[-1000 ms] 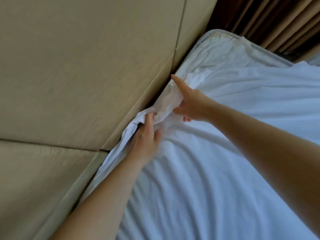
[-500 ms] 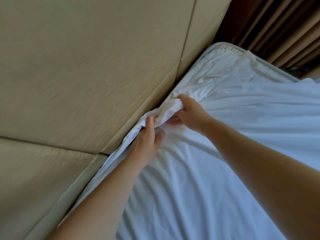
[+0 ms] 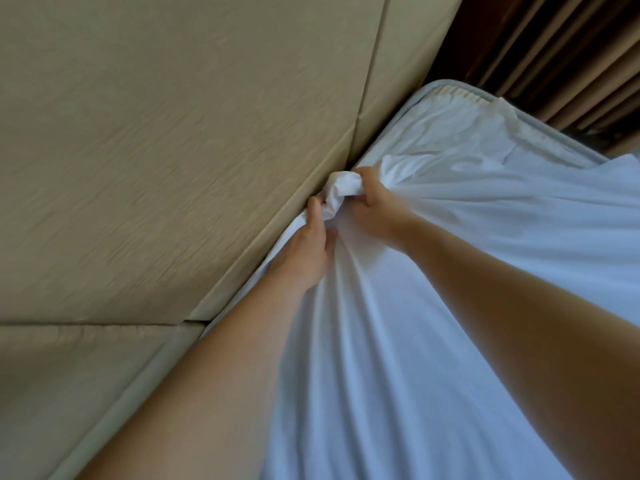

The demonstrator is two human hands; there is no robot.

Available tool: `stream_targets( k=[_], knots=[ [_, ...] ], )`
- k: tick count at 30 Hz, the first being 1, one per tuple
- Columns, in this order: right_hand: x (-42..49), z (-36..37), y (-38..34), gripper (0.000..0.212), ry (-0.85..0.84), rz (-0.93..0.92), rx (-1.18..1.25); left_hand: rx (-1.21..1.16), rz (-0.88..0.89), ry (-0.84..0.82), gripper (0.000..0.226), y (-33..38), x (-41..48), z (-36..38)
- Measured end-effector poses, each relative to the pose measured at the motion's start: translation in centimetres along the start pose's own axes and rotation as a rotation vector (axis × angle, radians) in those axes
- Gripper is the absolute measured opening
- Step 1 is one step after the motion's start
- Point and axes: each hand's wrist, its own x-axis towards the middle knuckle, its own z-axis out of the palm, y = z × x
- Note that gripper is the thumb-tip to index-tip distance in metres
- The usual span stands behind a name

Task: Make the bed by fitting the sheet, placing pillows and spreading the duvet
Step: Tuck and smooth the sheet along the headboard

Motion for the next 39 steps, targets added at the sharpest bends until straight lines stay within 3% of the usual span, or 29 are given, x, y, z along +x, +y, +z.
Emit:
stream_targets(
  k=[7,11,14,18,22,28,34,39],
  knots=[
    [1.1,0.8,1.3,0.054,-0.113,0.020,-0.001,-0.157,0.010,-0.069,0.048,-0.9,1.4,0.7],
    [0.8,1.6,1.1,0.049,-0.101,0.024,-0.113,-0.233,0.014,-0.072,0.048,-0.4,1.0,0.4],
    [0.5,2.0,1.0,0.053,-0.056,0.030,-0.249,-0.173,0.014,0.092,0.060,-0.2,-2.5,0.6],
    [-0.3,2.3,0.4,0.053,0.014,-0.012,-0.435,-0.035,0.146,0.421,0.047,-2.4,-10.6,2.6],
    [-0.8,2.8,0.0,0.055,0.025,0.010,-0.610,0.106,0.055,0.481,0.049,-4.4,-13.3,3.4],
    [-6.2,4.6,1.7,0.070,0.209,-0.134,-0.517,0.140,-0.156,0.415,0.063,-3.0,-11.7,3.2],
    [-11.0,5.7,3.3,0.061,0.056,-0.411,-0.612,0.202,-0.195,0.253,0.088,-3.0,-11.0,2.1],
    [-7.9,5.9,0.8,0.052,-0.016,-0.456,-0.730,0.122,-0.210,0.217,0.066,-3.0,-9.9,0.5]
  ],
)
